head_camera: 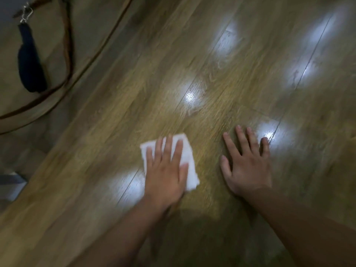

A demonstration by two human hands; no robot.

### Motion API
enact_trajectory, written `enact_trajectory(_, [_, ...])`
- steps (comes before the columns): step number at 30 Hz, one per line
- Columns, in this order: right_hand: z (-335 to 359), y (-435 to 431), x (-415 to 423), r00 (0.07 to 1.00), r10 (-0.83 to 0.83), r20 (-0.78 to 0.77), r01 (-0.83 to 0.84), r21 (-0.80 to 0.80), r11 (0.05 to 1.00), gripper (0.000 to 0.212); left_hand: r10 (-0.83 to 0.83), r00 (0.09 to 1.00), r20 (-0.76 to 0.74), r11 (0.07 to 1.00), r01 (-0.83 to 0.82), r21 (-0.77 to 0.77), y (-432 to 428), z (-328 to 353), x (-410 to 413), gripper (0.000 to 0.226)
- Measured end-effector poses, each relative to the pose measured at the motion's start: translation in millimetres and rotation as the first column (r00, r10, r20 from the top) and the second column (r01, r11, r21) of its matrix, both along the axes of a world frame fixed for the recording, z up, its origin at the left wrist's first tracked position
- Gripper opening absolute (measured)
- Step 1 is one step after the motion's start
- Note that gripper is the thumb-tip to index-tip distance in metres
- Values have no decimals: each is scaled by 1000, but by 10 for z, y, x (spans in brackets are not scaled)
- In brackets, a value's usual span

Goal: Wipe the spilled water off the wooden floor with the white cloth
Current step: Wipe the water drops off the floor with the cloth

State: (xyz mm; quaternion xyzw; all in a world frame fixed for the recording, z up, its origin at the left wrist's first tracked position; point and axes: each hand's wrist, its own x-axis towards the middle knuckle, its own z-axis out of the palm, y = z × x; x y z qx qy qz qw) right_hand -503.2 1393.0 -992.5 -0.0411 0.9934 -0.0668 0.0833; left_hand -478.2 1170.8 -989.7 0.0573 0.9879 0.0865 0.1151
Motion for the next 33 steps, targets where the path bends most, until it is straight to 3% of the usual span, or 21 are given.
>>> enact_trajectory(4, [-10,6,12,1000,-10,-12,10,7,1000,65,-18,1000,-22,1000,18,-4,319,-55,-1628,61])
enact_trajectory(7, [-14,-1,1,1000,-20,-4,20,4,1000,65,-11,999,33,999,12,-32,519,-105,-2064,61])
enact_trajectory(9, [-6,-7,3,1000,-24,-2,24,-13,1000,64,-37,999,-15,999,37,-6,479,-127,-1819,60])
enact_trajectory(12, [15,-1,19,1000,-23,-2,23,-25,999,64,-92,994,-53,995,94,33,258,-48,-737,59])
enact_trajectory(14, [10,-1,9,1000,-21,5,22,-21,1000,64,-137,991,8,990,137,29,139,67,136,59])
enact_trajectory(16, [2,-2,6,1000,-13,10,13,-14,1000,64,-150,985,84,989,148,25,45,113,502,59])
enact_trajectory(18, [-4,7,-5,1000,-5,8,5,-15,1000,64,-94,992,84,996,93,9,91,87,59,60])
enact_trajectory(21, [5,20,-2,1000,-11,-6,10,-29,1000,64,42,999,22,999,-42,-17,385,8,-1327,61])
enact_trajectory(25, [-7,6,6,999,-26,-31,25,-42,999,63,124,982,146,992,-117,-55,1000,43,-2664,62])
enact_trajectory(27, [-12,-3,4,999,-26,-35,25,-39,999,63,-4,993,121,999,9,-36,1289,28,-2566,61])
enact_trajectory(30, [-4,2,1,999,-25,-31,23,-45,999,62,-205,978,-41,978,207,35,1122,-65,-1827,59])
enact_trajectory(33, [-7,4,3,999,-18,-27,16,-44,999,62,-163,986,-44,983,166,77,507,-41,-976,61])
